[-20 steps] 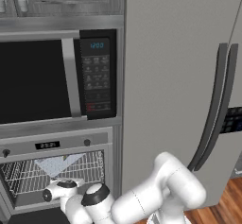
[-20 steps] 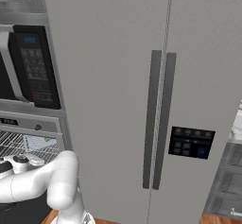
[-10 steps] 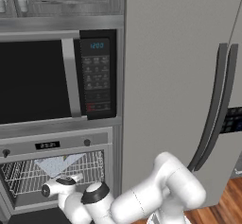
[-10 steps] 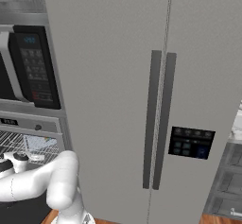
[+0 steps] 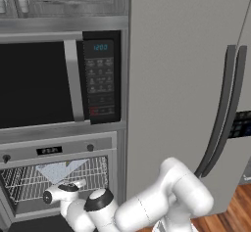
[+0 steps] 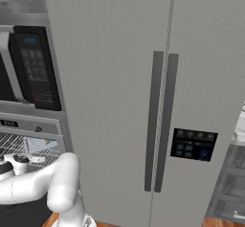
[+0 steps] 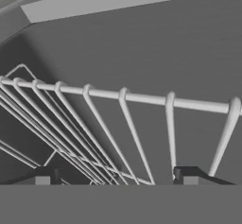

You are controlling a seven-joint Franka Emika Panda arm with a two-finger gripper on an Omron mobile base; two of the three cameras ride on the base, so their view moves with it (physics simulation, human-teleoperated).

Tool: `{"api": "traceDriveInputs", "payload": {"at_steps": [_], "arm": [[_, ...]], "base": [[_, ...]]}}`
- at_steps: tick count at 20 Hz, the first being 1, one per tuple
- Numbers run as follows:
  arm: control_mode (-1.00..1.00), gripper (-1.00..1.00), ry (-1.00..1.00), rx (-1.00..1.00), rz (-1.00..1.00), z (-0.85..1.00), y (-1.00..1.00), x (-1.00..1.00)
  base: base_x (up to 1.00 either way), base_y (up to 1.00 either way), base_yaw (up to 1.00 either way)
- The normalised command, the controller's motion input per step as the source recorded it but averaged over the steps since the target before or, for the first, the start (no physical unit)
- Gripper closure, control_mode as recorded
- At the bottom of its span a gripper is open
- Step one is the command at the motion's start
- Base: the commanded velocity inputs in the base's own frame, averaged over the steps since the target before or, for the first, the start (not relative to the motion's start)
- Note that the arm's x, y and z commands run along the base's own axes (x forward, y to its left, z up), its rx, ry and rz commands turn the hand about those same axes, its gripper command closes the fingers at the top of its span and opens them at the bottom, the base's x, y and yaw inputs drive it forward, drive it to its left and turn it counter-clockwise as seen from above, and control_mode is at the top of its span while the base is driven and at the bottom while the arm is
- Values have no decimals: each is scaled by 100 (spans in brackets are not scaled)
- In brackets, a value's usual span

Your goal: Take the baked cake out of the oven and place it on the plate for cooling. Then close the oven door.

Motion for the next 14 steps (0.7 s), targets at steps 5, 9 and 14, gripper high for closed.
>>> {"api": "traceDriveInputs", "payload": {"at_steps": [5,9,14], "arm": [[-100,-100,1,-32,0,-94,6,-40],[-100,-100,3,-34,0,-94,19,-48],[-100,-100,8,-34,0,-93,23,-52]], "base": [[0,0,0],[0,0,0],[0,0,0]]}}
